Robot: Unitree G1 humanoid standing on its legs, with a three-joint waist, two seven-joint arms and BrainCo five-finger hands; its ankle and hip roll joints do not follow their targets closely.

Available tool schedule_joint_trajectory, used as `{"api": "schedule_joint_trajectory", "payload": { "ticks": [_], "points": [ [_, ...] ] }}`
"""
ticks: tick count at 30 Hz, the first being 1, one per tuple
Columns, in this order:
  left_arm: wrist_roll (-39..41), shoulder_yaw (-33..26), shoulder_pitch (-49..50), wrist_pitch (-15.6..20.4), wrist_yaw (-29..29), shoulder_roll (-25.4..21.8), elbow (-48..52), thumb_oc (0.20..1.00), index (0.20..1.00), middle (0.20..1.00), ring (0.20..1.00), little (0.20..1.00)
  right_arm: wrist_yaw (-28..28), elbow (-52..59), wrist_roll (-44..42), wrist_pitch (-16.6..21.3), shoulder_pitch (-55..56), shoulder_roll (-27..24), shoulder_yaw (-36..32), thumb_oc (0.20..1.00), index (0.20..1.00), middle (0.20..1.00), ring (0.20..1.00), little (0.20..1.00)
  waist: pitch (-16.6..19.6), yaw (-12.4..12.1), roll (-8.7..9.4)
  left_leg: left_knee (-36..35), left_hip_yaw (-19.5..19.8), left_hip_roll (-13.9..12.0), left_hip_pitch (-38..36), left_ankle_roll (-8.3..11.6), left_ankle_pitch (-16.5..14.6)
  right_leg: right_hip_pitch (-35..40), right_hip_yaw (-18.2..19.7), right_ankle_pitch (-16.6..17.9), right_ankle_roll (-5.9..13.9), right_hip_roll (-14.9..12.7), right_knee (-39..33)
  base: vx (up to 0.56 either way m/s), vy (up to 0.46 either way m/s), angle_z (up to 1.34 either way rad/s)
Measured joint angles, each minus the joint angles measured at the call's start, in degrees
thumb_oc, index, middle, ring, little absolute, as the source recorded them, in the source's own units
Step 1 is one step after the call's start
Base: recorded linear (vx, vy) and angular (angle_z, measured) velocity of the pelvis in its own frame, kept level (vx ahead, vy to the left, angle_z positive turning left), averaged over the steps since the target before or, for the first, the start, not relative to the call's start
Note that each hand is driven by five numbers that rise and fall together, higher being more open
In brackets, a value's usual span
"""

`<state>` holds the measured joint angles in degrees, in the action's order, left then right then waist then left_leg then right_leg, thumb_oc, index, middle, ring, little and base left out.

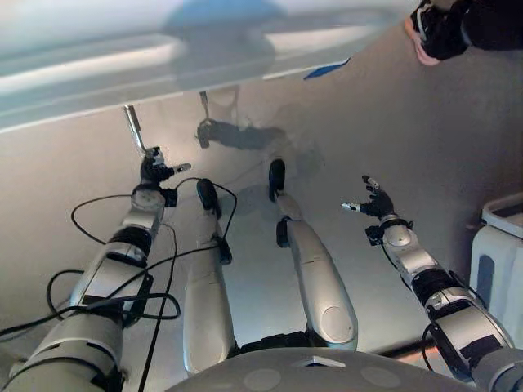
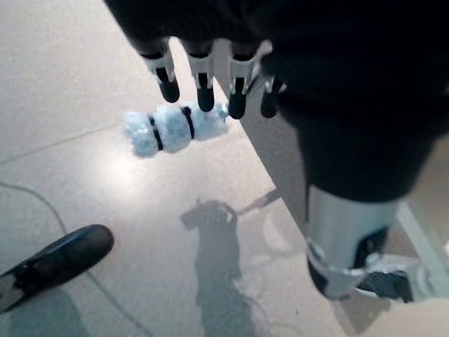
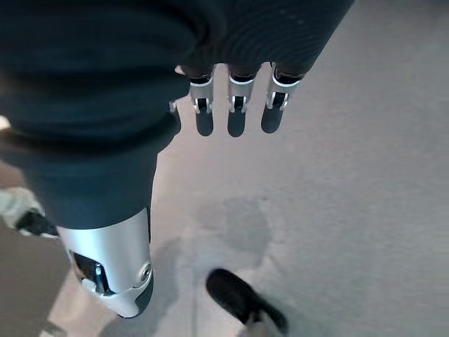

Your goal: Raise the hospital bed

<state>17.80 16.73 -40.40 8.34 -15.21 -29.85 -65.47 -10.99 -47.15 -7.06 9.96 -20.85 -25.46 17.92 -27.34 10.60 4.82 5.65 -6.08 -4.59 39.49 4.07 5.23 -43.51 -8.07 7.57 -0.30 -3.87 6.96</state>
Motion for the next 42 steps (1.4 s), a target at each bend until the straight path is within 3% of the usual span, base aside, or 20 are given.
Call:
{"api": "schedule_joint_trajectory", "payload": {
  "ticks": [4, 16, 42],
  "points": [
    [-0.03, 0.30, -0.36, 0.68, -0.67, -2.03, -0.18, 1.000, 1.000, 1.000, 1.000, 1.000, 0.04, 3.24, -0.52, 0.80, 0.27, -0.30, 0.04, 1.000, 1.000, 1.000, 1.000, 1.000, 0.00, 1.11, 0.04, 0.95, 0.18, -0.10, 2.03, 0.00, -0.02, -1.77, -0.20, -0.05, 0.05, -0.16, 0.66, 0.00, -0.015, 0.02],
    [1.72, -1.13, -4.63, 2.05, -1.90, -7.44, -1.72, 1.000, 1.000, 1.000, 1.000, 1.000, 0.40, 6.57, -2.19, 2.24, 0.55, -0.77, 0.94, 1.000, 1.000, 1.000, 1.000, 1.000, -0.80, 1.37, 1.09, 2.90, 0.67, -0.44, 9.73, 0.17, 0.83, -9.16, -0.41, 0.30, -0.21, -0.10, 2.29, 0.00, -0.013, 0.02],
    [3.52, -2.19, -1.67, 2.23, -0.58, -5.83, 1.48, 1.000, 1.000, 1.000, 1.000, 1.000, -0.04, 6.39, -2.54, 2.25, 0.54, -0.09, 0.95, 1.000, 1.000, 1.000, 1.000, 1.000, -0.95, 0.43, 0.87, 2.74, 0.73, -0.08, 8.67, 0.16, 0.92, -8.50, -0.43, 0.39, -0.37, -0.40, 2.78, 0.00, 0.000, 0.00]
  ]
}}
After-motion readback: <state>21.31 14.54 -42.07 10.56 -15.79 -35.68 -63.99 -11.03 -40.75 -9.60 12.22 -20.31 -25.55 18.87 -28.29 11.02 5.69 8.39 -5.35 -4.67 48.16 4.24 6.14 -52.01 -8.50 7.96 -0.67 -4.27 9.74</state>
